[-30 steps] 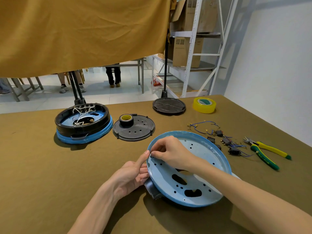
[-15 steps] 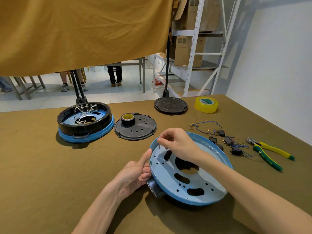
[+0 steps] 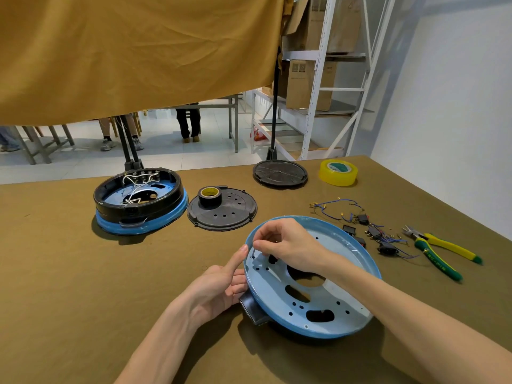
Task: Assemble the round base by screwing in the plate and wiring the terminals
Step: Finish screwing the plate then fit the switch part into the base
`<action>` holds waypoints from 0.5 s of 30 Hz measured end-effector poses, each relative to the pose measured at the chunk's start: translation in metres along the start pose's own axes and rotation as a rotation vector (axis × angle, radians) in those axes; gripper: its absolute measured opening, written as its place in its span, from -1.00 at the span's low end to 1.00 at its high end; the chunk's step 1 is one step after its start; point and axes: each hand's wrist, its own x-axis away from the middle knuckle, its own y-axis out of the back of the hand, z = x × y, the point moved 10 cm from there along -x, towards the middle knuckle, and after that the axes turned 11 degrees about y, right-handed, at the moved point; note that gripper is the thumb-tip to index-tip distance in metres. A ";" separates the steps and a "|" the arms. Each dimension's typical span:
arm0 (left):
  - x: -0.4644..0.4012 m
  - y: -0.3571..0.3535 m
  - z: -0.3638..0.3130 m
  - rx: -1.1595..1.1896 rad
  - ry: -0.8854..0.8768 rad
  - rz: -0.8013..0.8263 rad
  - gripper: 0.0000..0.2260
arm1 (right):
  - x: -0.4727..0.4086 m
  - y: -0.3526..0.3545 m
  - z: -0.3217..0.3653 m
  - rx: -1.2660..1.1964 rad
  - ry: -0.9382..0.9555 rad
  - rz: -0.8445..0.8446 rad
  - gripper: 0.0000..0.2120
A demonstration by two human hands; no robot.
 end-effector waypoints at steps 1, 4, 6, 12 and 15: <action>0.002 -0.002 0.000 0.015 0.007 0.017 -0.47 | 0.000 0.000 0.001 0.009 0.003 0.005 -0.85; 0.006 -0.008 -0.001 0.025 0.013 0.042 -0.46 | -0.001 -0.002 0.003 -0.001 0.002 0.036 -0.85; 0.007 -0.008 -0.001 0.010 0.010 0.033 -0.47 | -0.001 -0.004 0.004 -0.019 0.013 0.056 -0.86; 0.002 -0.004 0.000 0.010 0.008 0.032 -0.55 | 0.000 -0.005 0.004 -0.080 0.001 0.065 -0.86; 0.000 -0.002 0.002 0.008 0.006 0.024 -0.52 | -0.001 -0.003 -0.003 -0.099 -0.060 0.026 -0.91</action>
